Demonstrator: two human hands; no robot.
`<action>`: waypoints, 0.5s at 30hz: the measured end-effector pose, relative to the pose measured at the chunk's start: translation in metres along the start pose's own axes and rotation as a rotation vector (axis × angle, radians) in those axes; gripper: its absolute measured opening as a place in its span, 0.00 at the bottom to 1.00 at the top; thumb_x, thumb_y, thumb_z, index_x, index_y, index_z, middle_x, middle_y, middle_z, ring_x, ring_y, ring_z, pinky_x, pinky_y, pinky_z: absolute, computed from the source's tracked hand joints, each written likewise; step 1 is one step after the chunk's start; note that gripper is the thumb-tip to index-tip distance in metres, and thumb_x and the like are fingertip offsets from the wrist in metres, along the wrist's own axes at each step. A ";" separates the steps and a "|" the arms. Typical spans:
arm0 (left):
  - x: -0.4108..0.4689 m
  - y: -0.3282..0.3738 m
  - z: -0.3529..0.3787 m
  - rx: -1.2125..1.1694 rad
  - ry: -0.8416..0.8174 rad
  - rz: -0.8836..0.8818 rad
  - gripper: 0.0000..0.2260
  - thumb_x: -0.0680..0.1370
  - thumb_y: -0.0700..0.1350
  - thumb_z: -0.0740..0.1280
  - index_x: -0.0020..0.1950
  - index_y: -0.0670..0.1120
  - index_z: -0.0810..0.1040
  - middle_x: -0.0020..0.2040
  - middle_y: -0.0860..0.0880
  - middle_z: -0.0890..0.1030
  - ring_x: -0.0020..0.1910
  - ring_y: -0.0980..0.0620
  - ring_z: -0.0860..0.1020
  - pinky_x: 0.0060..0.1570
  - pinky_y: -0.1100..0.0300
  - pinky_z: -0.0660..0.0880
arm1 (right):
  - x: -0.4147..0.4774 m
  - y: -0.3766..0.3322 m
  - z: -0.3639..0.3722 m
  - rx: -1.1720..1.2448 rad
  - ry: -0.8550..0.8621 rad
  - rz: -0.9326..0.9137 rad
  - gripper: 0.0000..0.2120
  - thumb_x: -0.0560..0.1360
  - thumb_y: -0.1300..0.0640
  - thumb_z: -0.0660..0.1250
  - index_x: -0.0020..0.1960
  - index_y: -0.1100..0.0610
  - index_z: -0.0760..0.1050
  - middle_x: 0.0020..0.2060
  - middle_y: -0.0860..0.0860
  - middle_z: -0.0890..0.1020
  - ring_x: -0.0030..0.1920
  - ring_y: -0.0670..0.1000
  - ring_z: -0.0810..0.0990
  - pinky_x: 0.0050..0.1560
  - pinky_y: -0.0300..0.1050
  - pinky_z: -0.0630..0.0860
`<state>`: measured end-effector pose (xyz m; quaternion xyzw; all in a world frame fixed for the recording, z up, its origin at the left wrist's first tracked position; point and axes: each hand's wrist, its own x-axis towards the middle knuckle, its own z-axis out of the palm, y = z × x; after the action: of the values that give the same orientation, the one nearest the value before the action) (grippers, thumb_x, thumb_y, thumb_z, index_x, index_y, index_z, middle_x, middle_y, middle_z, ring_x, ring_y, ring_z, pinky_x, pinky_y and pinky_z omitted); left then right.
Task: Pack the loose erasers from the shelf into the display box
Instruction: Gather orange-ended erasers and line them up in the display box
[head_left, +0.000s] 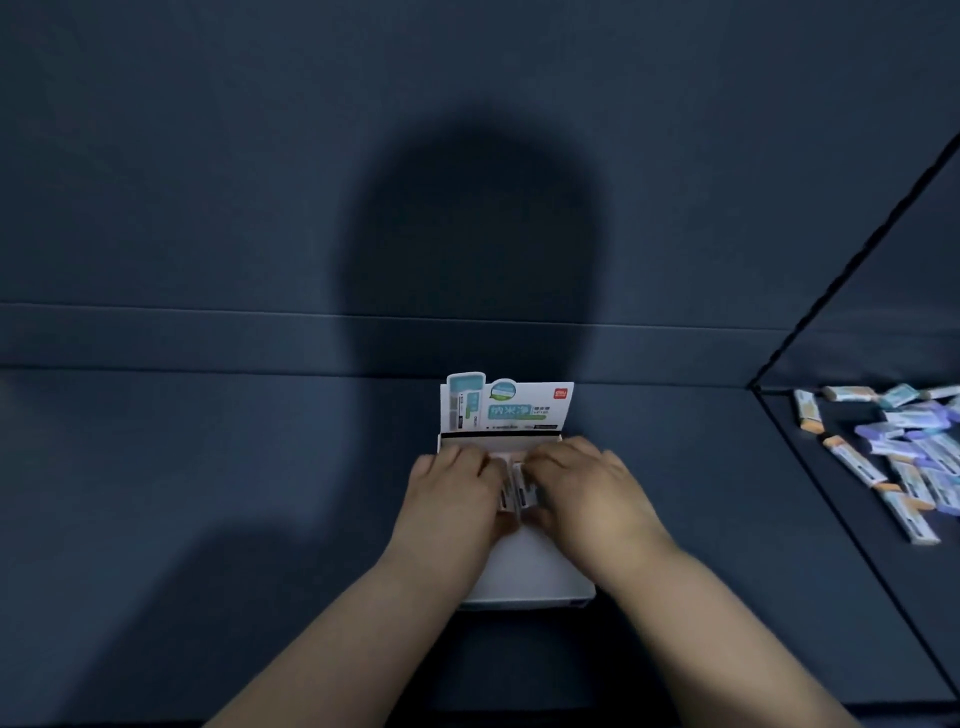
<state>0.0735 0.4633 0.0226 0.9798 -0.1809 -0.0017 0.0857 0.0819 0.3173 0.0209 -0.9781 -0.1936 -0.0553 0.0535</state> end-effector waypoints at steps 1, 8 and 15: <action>0.000 -0.002 0.003 -0.002 -0.007 0.006 0.24 0.74 0.58 0.63 0.67 0.49 0.70 0.63 0.50 0.70 0.64 0.49 0.66 0.57 0.57 0.60 | 0.000 0.001 0.001 -0.011 -0.001 -0.003 0.20 0.46 0.48 0.79 0.35 0.52 0.80 0.36 0.45 0.82 0.37 0.50 0.81 0.31 0.39 0.73; -0.002 0.001 0.006 0.127 0.011 0.011 0.15 0.64 0.54 0.75 0.47 0.48 0.82 0.43 0.48 0.76 0.45 0.48 0.76 0.40 0.58 0.70 | -0.003 0.001 0.016 0.007 -0.012 0.045 0.11 0.53 0.61 0.78 0.34 0.56 0.79 0.35 0.49 0.80 0.38 0.53 0.78 0.32 0.41 0.74; 0.003 0.006 0.010 0.112 -0.004 -0.055 0.15 0.79 0.42 0.57 0.65 0.45 0.69 0.61 0.46 0.68 0.62 0.47 0.65 0.57 0.57 0.61 | -0.002 -0.003 0.017 0.013 0.045 0.098 0.13 0.50 0.57 0.81 0.29 0.54 0.78 0.33 0.46 0.79 0.36 0.49 0.78 0.27 0.38 0.71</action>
<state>0.0736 0.4549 0.0143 0.9876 -0.1539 0.0039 0.0306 0.0800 0.3217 0.0038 -0.9845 -0.1445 -0.0732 0.0665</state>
